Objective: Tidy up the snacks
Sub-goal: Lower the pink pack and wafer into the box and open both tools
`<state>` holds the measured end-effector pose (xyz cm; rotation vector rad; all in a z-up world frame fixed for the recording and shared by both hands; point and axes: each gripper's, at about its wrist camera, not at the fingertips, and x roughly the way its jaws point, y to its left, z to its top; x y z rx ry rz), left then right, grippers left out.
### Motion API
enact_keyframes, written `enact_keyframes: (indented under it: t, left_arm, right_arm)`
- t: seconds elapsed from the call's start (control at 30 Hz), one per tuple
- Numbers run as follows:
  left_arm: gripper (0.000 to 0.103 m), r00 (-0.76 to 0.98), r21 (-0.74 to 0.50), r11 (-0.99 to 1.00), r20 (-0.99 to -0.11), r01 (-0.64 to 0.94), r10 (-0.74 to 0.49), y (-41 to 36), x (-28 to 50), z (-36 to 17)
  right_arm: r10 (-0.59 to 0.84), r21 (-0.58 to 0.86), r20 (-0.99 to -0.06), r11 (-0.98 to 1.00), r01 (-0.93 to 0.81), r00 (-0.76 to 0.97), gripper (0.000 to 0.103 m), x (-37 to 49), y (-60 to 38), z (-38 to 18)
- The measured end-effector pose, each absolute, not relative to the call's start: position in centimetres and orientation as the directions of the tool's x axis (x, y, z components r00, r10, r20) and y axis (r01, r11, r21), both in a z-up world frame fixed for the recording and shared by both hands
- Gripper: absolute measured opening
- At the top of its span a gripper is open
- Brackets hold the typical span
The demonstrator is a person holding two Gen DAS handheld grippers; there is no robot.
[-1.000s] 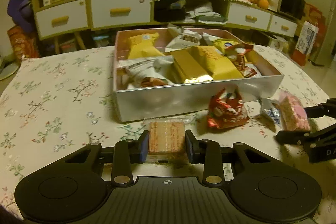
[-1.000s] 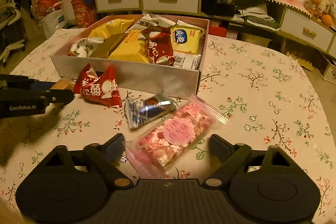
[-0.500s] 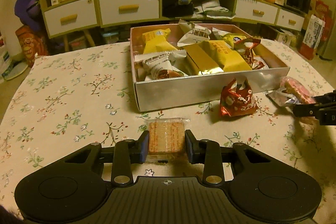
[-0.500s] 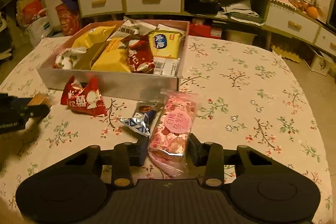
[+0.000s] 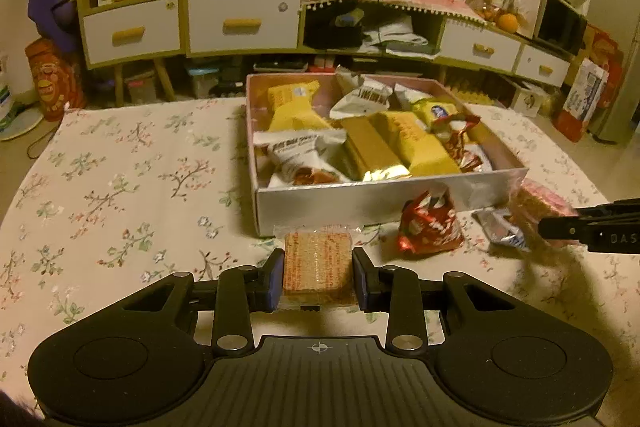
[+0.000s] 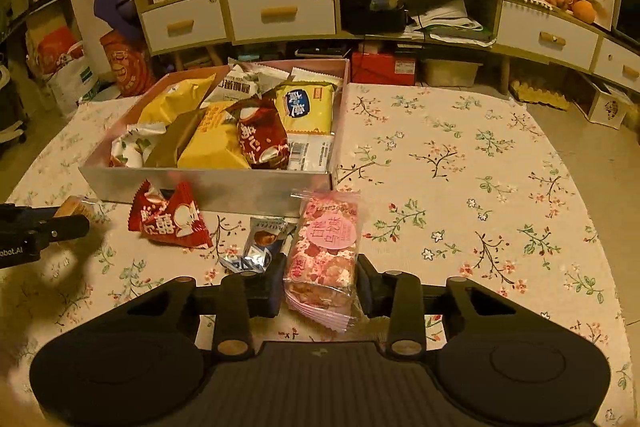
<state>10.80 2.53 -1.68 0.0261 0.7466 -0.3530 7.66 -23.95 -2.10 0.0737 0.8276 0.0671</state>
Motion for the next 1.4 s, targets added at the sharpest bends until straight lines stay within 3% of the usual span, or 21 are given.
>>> enact_keyframes:
  t: [0.57,1.4]
  left_arm:
    - [0.032,0.697,-0.129,0.936,-0.636,0.326,-0.331,0.1,12.2,0.5]
    - [0.032,0.724,-0.097,0.954,-0.63,0.285,-0.28,-3.1,22.1,0.0]
  right_arm:
    - [0.134,0.19,-0.662,0.982,-0.008,0.737,0.0,7.7,-24.5,0.6]
    - [0.167,0.221,-0.638,0.975,-0.029,0.751,0.0,17.2,-23.4,-0.3]
